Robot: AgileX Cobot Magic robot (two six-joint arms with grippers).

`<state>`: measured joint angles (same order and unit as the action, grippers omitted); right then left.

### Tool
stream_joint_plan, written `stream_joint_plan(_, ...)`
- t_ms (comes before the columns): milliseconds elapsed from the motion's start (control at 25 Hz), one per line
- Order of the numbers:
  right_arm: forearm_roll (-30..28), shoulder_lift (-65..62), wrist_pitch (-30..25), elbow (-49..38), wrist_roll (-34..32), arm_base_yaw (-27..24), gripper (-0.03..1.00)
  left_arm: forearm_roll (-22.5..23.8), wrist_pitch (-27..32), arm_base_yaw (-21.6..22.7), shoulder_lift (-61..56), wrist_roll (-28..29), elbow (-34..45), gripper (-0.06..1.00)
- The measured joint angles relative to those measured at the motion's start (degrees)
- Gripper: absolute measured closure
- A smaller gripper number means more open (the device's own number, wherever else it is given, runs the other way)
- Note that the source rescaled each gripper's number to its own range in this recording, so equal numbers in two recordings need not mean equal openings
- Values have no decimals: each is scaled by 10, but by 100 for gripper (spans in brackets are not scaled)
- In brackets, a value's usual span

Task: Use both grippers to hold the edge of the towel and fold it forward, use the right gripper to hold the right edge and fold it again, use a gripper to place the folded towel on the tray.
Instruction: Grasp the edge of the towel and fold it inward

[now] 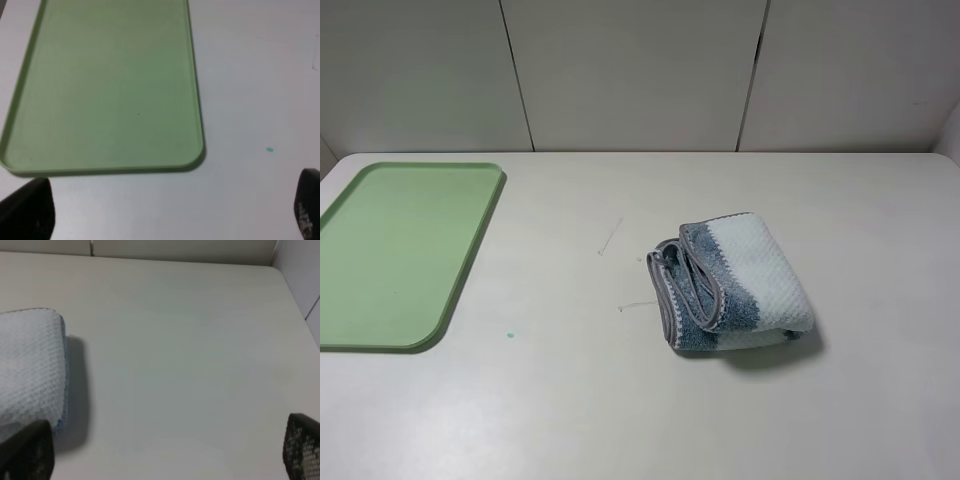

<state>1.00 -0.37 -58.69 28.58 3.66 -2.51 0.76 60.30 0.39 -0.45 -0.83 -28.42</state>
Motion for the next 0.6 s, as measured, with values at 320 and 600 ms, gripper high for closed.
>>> stream_joint_plan(320, 0, 0, 0, 0, 0, 0, -3, 1, 0, 0, 0, 0, 0, -1)
stream_joint_plan(600, 0, 0, 0, 0, 0, 0, -3, 15, 0, 0, 0, 0, 0, -1)
